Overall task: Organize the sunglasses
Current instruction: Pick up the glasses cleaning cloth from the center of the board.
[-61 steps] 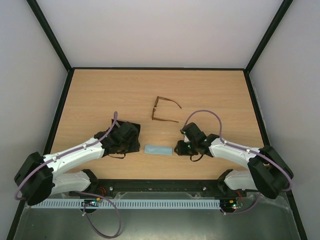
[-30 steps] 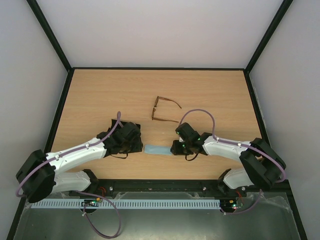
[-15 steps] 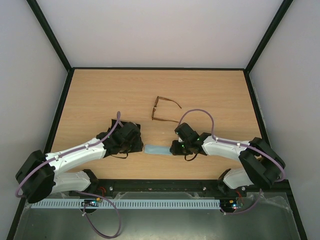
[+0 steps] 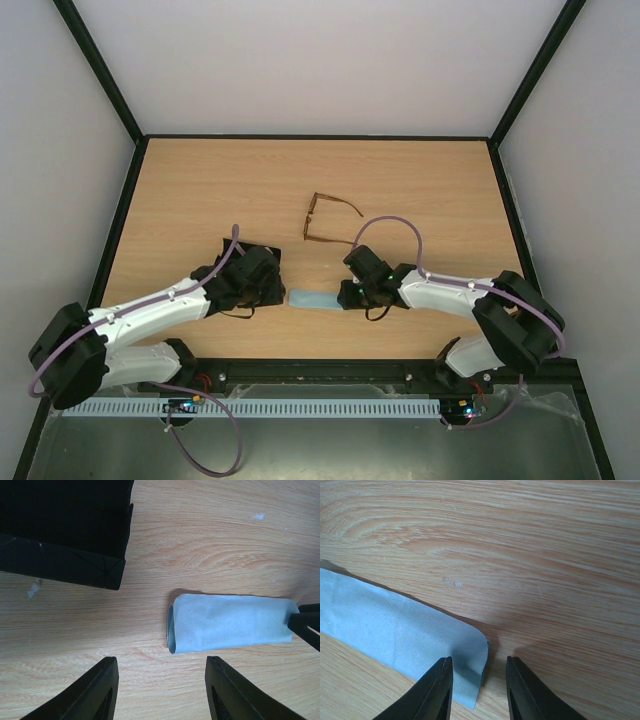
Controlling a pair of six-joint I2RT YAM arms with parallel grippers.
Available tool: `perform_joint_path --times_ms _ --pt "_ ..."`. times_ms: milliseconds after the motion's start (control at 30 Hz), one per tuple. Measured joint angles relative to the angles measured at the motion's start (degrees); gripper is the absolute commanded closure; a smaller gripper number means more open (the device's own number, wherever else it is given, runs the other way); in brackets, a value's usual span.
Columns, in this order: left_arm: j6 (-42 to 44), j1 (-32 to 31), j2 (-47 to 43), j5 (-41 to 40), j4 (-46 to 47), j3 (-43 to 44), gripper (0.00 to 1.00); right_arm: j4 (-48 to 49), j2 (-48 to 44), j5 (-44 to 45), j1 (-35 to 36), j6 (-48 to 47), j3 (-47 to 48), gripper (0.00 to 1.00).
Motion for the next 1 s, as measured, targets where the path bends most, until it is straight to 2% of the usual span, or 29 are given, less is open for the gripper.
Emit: perform_joint_path --times_ms 267,433,1000 --pt "0.0 0.02 -0.7 -0.33 0.15 -0.7 0.5 -0.5 0.37 0.76 0.26 0.0 0.52 0.69" --pt "0.0 0.02 -0.7 -0.33 0.2 -1.14 0.5 -0.52 0.55 1.29 0.66 0.09 0.59 0.75" --pt "0.0 0.02 -0.74 -0.28 0.55 -1.86 0.5 -0.46 0.79 1.99 2.71 2.1 0.68 0.79"
